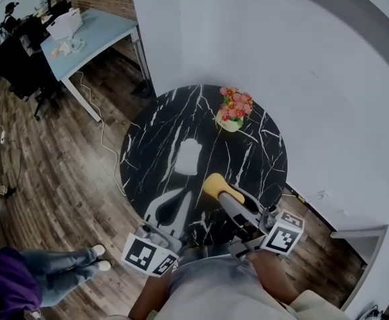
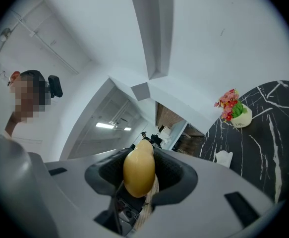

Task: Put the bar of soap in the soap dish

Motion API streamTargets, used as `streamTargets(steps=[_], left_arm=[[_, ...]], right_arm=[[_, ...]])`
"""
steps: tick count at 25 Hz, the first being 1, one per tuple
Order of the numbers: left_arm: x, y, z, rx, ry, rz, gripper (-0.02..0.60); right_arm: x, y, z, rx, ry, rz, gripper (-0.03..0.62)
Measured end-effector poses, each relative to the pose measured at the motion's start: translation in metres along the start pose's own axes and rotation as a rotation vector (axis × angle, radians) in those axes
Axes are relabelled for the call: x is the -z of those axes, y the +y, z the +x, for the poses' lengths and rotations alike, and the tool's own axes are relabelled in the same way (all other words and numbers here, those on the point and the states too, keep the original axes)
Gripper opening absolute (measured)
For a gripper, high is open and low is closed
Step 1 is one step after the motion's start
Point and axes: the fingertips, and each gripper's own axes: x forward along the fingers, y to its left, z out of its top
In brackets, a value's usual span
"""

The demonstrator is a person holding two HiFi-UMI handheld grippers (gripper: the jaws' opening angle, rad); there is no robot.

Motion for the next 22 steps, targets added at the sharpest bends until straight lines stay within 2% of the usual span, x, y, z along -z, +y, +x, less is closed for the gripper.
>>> streamTargets(steps=[16,22], left_arm=[[0.025,0.042,0.049,-0.137,0.039,0.017,0.002],[0.031,0.063,0.047,-0.125,0.054,0.011,0.002]], right_arm=[[-0.023,-0.064,0.045,-0.022,0.128,-0.002,0.160],[-0.008,-0.076,0.063,0.018,0.145,-0.020,0.160]])
